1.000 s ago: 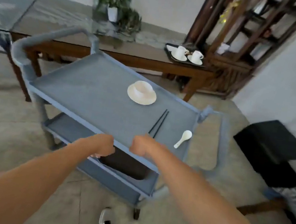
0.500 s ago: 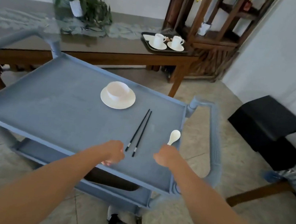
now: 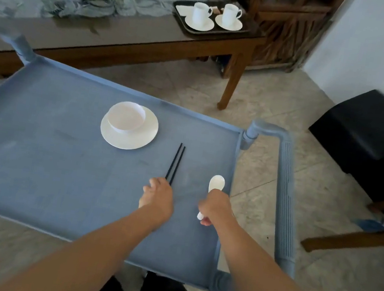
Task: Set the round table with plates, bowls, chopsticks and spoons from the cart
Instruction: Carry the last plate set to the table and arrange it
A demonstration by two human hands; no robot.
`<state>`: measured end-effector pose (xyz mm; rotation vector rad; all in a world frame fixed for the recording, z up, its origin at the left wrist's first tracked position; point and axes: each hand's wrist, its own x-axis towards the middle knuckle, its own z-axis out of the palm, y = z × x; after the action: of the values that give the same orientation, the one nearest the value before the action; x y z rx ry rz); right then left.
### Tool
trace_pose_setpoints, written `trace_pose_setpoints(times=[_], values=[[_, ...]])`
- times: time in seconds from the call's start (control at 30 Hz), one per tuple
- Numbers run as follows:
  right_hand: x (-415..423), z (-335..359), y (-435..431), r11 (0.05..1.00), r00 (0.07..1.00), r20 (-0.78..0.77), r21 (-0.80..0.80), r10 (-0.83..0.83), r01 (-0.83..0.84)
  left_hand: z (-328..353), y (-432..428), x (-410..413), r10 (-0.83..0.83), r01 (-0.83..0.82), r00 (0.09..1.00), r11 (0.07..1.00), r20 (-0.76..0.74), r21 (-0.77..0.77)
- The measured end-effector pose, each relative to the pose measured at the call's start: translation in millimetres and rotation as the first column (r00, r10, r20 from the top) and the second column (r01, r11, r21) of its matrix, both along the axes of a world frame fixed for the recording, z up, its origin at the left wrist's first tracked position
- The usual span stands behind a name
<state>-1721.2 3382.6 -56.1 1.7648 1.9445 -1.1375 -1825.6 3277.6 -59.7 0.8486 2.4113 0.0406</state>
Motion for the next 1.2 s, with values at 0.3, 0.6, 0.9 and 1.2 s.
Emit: trace_pose_setpoints(times=[0.3,0.6,0.9,1.2], values=[[-42,-5,22,0.989,0.979,-0.172,-0.121,-0.110,0.089,-13,22,-30,-0.025,0.036,0.995,0.992,0.092,-0.119],[-143,-9,44,0.869,0.723,-0.492,-0.176,-0.485,0.463,25,25,-146,0.019,-0.084,0.987,0.907,0.157,0.414],[-269,-18,23,0.930,0.812,-0.533,0.119,-0.235,0.347,7,13,-321,0.410,-0.496,0.868,0.742,0.280,0.451],[-277,-25,20,0.939,0.897,-0.398,0.191,-0.191,0.285,-15,14,-331,0.369,-0.536,0.798,0.796,0.476,0.281]])
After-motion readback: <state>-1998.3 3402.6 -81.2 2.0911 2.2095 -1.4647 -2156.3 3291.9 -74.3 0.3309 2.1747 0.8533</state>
